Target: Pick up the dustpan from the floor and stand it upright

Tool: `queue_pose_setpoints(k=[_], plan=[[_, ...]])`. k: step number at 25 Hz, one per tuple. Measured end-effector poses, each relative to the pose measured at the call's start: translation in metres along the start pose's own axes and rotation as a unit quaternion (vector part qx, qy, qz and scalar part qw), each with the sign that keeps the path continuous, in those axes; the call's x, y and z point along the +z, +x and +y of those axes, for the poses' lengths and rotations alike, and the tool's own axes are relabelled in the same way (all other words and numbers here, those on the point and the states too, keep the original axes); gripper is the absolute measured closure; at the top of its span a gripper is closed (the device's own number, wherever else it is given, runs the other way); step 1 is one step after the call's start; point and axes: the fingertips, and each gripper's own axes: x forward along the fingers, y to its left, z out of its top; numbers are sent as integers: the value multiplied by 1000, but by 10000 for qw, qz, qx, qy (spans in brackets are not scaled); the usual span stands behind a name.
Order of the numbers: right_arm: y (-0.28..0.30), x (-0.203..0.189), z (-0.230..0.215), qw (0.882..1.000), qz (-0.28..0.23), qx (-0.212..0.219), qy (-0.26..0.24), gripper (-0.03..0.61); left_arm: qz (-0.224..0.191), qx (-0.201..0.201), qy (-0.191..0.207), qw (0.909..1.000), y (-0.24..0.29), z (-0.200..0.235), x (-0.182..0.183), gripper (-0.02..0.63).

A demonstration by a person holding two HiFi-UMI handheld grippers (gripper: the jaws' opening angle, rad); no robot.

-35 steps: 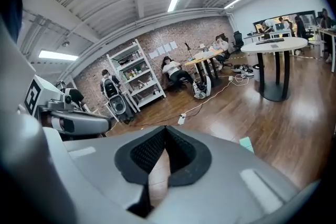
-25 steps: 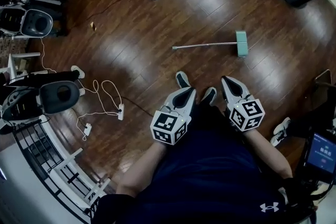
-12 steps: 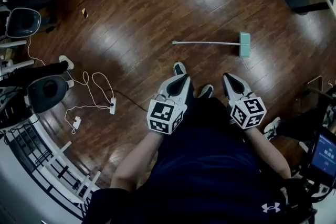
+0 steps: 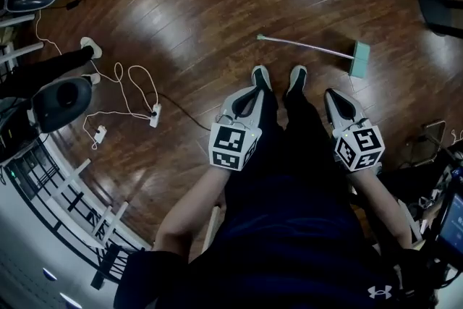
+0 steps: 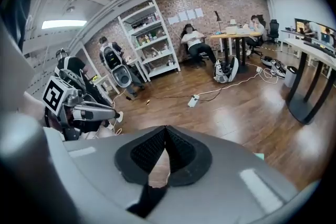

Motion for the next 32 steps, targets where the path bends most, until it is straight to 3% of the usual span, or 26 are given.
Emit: queue_pose_setpoints(k=[5, 11, 20, 26, 32], plan=[[43, -13, -17, 9986, 377, 334, -167, 568, -289, 814, 635, 9942, 14, 31, 0, 609], [99, -20, -43, 9923, 779, 616, -746, 568, 82, 628, 250, 9977, 47, 40, -15, 611], [178, -103, -78, 9778, 1327, 768, -1427, 568, 471, 489, 44, 9977, 100, 43, -94, 609], [231, -144, -96, 9552, 1666, 974, -2242, 568, 536, 594, -15, 9968, 127, 70, -121, 609], [267, -195, -129, 9446, 2061, 904, -2388, 561, 690, 596, -233, 9956, 150, 83, -156, 609]])
